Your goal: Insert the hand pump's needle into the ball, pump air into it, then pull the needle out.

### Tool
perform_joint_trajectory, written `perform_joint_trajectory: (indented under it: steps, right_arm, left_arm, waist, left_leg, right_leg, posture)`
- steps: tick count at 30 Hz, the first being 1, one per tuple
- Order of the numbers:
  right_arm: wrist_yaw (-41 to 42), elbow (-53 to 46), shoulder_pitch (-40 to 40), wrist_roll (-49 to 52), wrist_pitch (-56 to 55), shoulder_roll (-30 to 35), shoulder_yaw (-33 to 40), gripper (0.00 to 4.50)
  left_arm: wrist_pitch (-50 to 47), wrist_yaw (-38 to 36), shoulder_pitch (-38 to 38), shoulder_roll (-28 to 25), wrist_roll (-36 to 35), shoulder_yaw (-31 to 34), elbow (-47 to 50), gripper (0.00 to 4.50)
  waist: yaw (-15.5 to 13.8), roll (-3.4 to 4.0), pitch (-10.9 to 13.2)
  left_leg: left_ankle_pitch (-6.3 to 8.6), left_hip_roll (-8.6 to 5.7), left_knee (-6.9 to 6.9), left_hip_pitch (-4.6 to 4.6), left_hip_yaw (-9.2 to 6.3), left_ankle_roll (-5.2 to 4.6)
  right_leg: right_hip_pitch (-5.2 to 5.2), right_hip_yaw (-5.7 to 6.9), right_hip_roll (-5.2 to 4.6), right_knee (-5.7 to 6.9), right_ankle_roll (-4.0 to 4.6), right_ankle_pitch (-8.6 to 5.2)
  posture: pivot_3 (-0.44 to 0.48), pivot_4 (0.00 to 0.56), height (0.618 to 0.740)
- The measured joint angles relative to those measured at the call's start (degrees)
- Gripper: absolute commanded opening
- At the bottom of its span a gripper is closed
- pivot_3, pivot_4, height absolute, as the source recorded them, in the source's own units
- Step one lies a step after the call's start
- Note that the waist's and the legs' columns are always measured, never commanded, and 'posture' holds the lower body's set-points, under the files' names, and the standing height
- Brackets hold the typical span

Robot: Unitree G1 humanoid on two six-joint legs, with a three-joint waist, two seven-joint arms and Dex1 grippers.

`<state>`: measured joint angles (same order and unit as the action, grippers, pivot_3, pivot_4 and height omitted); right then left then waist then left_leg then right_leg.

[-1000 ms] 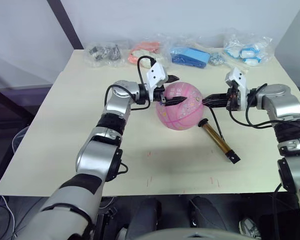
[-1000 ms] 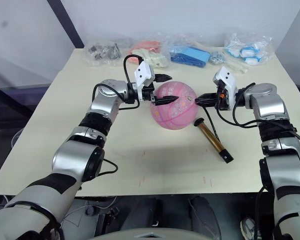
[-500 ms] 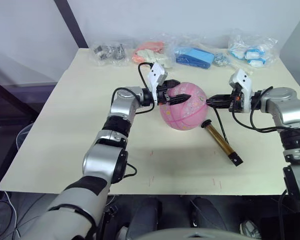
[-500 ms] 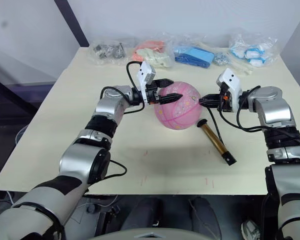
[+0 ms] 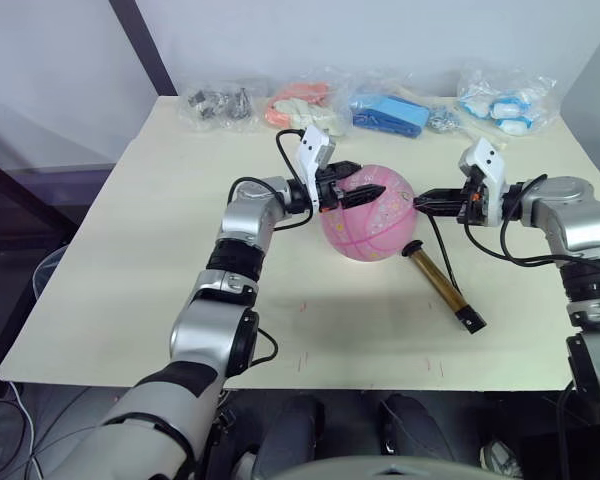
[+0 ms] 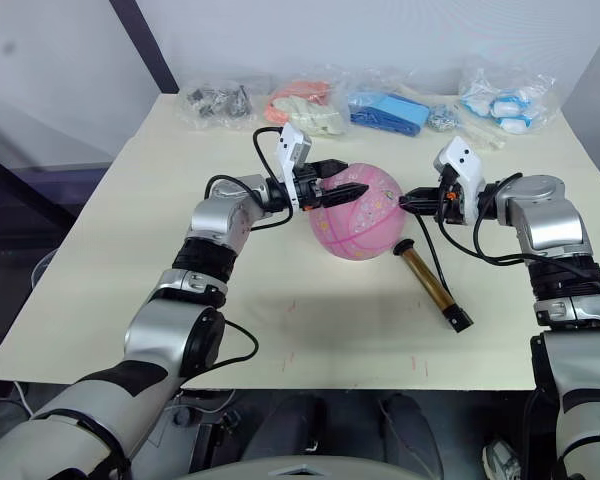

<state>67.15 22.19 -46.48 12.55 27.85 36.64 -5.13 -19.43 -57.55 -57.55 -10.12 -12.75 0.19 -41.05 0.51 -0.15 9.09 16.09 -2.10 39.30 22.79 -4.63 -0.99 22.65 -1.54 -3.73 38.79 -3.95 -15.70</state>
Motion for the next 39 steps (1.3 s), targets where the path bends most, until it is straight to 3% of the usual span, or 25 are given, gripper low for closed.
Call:
perform_joint_trajectory:
  steps: [8,13,39]
  right_arm:
    - [0.01,-0.96,0.49,0.09,0.31,0.13,0.04,0.35]
    - [-0.17,-0.96,0.59,0.1,0.9,0.48,0.26,0.35]
    - [2.26,-0.99,3.9,6.0,4.26,6.61,2.22,0.35]
  left_arm:
    - [-1.13,1.41,1.67,0.56,-0.77,0.36,2.78,4.5]
    - [3.61,3.92,1.85,0.56,3.73,-2.74,3.09,4.5]
    - [10.13,5.17,1.96,5.32,3.37,-2.28,-4.45,4.5]
  waist:
    - [0.03,0.0,0.0]
    - [-0.24,0.0,-0.01]
    - [-3.03,0.23,-0.45]
  left_leg:
    - [0.0,0.0,0.0,0.02,0.0,0.01]
    - [0.0,-0.02,0.0,0.0,0.0,0.01]
    - [0.01,-0.74,0.0,-0.06,-1.11,-0.08]
  right_leg:
    - [0.01,0.0,-0.01,-0.01,0.0,0.0]
    - [-0.02,0.0,-0.04,-0.03,0.0,0.0]
    - [-0.92,0.7,-0.49,-0.85,-0.23,-0.12]
  posture:
    - [0.0,0.15,0.74]
    - [0.0,0.15,0.74]
    - [0.0,0.15,0.74]
